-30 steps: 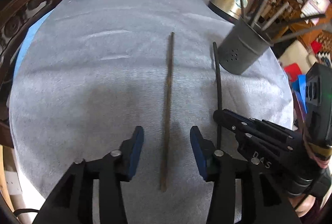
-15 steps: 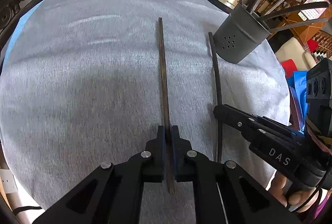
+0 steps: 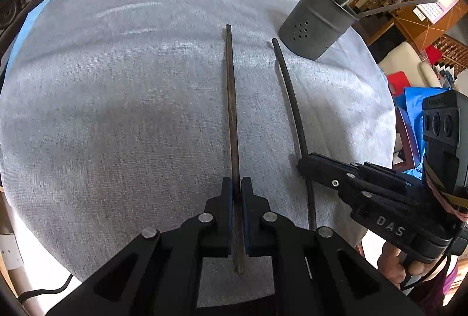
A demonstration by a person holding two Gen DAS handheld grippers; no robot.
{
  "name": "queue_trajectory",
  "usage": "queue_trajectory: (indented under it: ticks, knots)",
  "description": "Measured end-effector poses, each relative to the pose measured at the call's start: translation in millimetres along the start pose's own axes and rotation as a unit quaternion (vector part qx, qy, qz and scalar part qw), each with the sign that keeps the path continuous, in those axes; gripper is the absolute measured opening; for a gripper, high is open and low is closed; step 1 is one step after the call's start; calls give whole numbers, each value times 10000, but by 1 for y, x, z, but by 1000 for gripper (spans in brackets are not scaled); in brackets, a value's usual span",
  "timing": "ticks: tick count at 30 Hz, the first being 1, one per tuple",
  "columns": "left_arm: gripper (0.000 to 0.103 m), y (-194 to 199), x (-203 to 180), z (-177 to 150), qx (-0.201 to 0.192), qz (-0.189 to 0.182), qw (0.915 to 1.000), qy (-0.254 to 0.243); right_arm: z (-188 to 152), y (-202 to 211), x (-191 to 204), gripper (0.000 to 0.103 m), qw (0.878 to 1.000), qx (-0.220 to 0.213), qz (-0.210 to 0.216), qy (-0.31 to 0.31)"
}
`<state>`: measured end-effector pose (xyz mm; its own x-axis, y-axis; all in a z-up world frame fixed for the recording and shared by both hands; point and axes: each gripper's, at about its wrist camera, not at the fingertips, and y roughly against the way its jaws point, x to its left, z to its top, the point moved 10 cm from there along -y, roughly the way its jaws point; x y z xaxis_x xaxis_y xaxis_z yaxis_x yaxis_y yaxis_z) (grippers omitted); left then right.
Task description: Organize utensils
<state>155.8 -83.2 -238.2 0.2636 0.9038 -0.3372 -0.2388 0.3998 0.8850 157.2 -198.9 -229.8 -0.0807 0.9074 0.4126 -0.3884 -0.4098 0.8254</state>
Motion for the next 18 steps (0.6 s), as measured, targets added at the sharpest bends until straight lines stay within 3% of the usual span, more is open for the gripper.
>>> queue_trajectory:
  ticks: [4,10,18]
  knots:
    - [8,2,-2,20,-91,4,9999,-45,19,7,-11,15,9979,-177,338,-518]
    - [13,1,4,67,-359,164,9992,-65,59,3,-28,17,9947,-575,118,-842]
    - [13,-21,7,102,-232,105,9996,123,93,-21,-29,17,9924,-616,-9,-1064]
